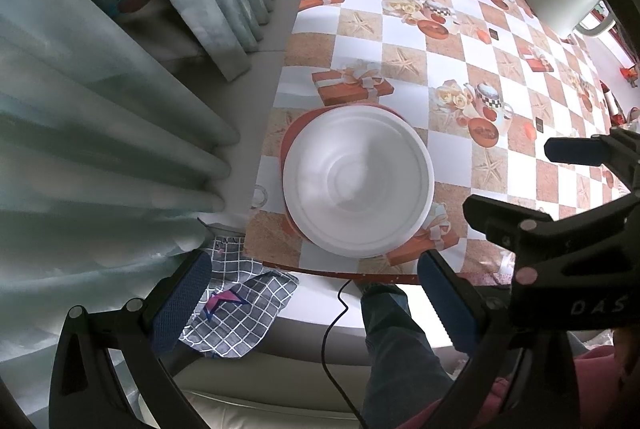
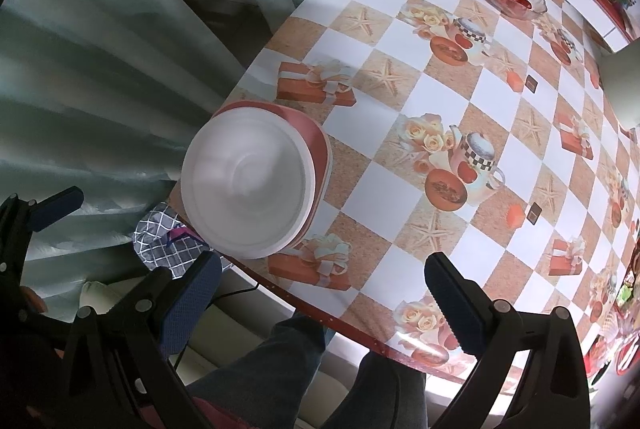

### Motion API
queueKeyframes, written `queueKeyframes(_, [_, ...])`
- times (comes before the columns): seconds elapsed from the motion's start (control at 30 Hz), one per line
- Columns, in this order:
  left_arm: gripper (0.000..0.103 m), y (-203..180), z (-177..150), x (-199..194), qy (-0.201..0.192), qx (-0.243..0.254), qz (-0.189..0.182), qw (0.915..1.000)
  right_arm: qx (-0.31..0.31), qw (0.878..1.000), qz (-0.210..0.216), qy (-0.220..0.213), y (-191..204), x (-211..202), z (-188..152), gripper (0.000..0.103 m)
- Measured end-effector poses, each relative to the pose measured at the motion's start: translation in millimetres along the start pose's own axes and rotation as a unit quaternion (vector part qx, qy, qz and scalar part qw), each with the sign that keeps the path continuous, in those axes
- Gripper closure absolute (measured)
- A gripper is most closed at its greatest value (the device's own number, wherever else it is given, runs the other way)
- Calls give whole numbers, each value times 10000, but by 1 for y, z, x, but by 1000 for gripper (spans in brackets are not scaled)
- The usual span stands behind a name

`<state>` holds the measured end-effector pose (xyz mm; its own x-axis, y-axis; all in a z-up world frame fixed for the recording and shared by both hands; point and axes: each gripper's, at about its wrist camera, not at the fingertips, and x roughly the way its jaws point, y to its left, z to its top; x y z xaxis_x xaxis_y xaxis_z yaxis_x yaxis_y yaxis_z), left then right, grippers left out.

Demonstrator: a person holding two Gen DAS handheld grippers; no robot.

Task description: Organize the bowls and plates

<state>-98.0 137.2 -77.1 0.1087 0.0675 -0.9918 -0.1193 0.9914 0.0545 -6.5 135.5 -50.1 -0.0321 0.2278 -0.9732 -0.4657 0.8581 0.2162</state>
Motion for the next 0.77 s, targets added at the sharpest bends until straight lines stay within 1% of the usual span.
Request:
queueKeyframes(0.53, [0, 5, -3, 1, 43, 29, 14, 10000, -151, 9999, 61, 5, 9, 3, 1, 1])
queueKeyframes(0.67, [0, 5, -3, 1, 44, 50, 81, 9999, -147, 9999, 64, 18, 9, 3, 1, 1])
queueKeyframes(0.77, [0, 5, -2, -6, -187, 49, 153, 9997, -126, 9999, 89, 21, 9, 4, 1, 1])
